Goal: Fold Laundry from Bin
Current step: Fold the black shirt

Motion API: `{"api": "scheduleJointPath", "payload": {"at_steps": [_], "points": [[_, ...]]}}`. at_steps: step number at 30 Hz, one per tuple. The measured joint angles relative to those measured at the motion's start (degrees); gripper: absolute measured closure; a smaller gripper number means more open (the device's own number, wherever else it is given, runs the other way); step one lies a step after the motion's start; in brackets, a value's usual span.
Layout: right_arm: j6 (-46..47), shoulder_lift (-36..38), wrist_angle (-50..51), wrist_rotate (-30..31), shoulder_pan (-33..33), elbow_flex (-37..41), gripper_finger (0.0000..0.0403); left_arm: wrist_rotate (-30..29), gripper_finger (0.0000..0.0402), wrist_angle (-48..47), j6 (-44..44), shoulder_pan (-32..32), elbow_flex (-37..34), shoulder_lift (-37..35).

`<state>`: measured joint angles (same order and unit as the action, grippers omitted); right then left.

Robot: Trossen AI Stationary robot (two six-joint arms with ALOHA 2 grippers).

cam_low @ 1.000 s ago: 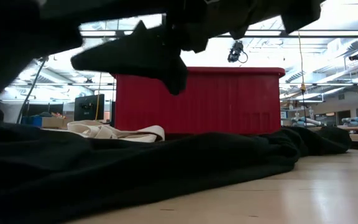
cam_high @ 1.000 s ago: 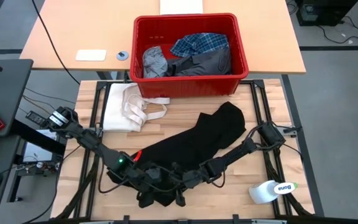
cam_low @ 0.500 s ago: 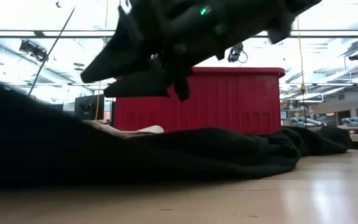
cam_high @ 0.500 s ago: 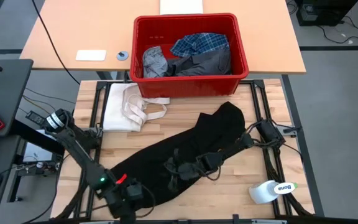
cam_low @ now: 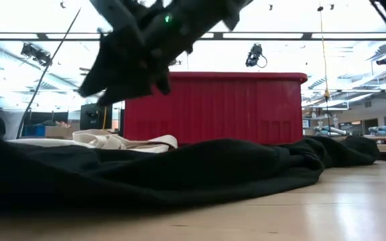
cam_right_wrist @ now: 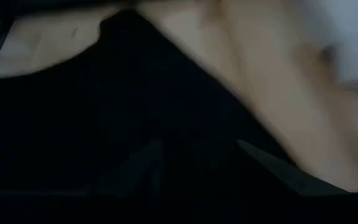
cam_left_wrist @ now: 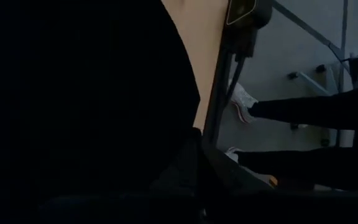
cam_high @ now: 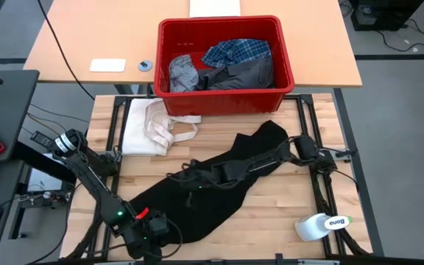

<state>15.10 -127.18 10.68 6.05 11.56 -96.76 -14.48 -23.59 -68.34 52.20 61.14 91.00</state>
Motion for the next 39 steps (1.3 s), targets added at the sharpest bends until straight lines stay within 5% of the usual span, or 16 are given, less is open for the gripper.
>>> {"api": "scheduleJointPath", "payload": {"at_steps": [5,11,23,31,39], "points": [[-1.2,-3.7,0.8,-5.7,1.2,-0.8,0.0199,0.0,0.0395,-0.9,-0.1,0.4,0.0,0.0],[-5.4,-6.1,0.1,-3.5,4.6,-0.7,0.0215,0.0,0.0395,-1.1,-0.5,0.8,0.0,0.0],[-0.3,-7.1,-0.6,-2.7,4.7,-0.7,0.0388,0.0,0.0395,-1.1,-0.6,1.1,0.0,0.0],[1.5,-2.0,0.1,-3.1,4.8,-0.8,0.033,0.0,0.0395,-1.2,-1.0,2.0,0.0,0.0],[5.5,-2.0,1.1,-6.8,4.8,-0.8,0.0361,-0.3,0.0395,-1.6,-1.1,2.0,0.0,0.0]]}}
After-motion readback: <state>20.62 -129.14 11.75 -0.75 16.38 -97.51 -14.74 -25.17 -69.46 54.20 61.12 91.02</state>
